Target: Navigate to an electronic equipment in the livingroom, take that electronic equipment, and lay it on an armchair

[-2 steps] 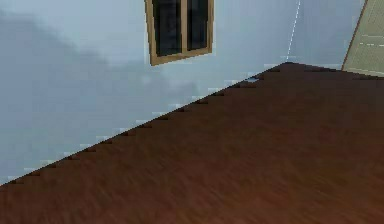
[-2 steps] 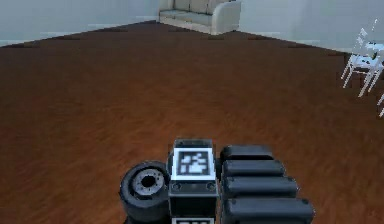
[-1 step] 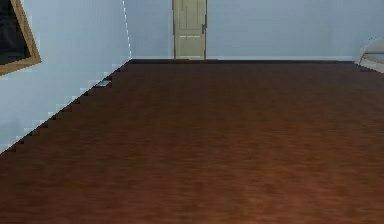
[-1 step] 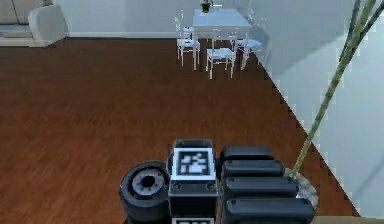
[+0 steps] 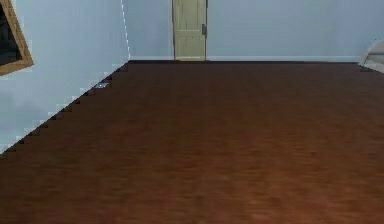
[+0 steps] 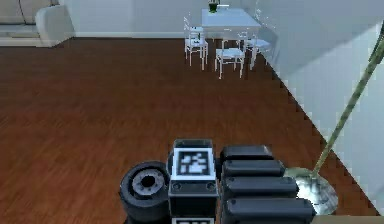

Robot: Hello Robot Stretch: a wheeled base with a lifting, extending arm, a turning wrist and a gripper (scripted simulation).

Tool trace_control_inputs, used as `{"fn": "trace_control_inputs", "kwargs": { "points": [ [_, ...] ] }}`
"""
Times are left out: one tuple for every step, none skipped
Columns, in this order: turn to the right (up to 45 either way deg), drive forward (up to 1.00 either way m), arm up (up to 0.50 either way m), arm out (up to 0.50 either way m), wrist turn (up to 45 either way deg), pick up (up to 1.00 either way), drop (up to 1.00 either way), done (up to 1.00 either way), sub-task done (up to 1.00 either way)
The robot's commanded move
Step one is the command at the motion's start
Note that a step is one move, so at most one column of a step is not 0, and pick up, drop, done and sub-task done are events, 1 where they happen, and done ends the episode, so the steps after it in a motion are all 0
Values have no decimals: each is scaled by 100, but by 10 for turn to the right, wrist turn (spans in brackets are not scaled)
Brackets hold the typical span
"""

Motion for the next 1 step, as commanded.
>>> {"fn": "trace_control_inputs", "kwargs": {
  "points": [
    [-450,0,0,0,0,0,0,0,0]
  ]
}}
